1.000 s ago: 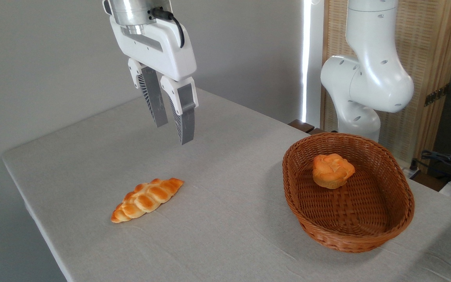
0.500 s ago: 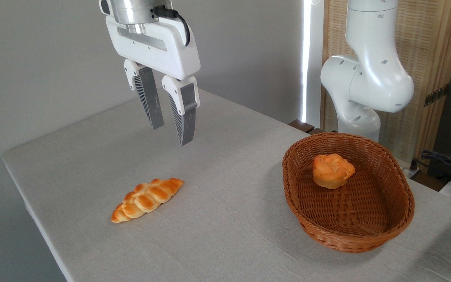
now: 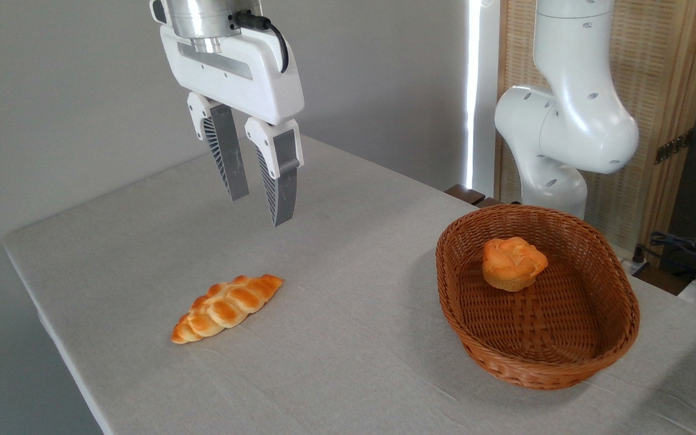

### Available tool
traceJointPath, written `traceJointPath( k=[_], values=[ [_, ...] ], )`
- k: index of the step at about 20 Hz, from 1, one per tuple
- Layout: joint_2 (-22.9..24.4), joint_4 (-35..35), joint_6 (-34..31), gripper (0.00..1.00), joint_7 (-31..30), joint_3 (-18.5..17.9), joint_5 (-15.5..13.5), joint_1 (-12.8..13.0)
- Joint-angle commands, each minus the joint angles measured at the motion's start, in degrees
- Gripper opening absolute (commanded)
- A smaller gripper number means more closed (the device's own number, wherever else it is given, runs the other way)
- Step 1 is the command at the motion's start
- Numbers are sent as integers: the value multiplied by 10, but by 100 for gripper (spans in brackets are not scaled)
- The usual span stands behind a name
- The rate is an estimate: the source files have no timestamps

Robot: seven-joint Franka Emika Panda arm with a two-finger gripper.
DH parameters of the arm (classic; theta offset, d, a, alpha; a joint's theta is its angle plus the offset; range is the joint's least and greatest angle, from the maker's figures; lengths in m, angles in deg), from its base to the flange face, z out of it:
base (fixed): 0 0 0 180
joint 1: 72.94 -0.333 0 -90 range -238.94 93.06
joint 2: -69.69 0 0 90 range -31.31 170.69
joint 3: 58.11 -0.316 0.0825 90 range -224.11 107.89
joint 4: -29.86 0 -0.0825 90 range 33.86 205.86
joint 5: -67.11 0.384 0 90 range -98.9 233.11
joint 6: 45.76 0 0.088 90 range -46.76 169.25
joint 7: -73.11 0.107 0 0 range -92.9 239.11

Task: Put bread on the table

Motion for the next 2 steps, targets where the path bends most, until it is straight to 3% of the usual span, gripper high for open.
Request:
traceJointPath(
  k=[1,2],
  values=[
    [-3,-2,7,100,-6,1,-2,0],
    [-3,-2,6,100,-6,1,-2,0]
  ],
)
